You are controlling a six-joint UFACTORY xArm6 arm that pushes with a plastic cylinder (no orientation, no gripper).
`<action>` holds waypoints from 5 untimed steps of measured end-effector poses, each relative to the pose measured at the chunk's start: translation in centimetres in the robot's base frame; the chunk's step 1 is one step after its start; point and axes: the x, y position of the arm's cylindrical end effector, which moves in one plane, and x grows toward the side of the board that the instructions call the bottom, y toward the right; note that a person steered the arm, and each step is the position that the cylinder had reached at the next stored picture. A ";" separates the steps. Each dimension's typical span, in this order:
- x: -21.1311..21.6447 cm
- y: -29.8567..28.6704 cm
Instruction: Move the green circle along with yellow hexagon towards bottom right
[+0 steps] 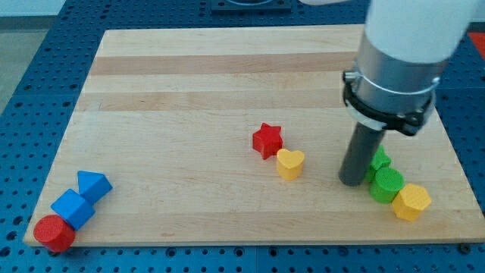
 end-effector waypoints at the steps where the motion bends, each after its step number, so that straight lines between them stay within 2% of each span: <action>1: 1.2 2.1; 3: 2.2 5.0; 4: 2.2 4.6; 5: 2.3 -1.0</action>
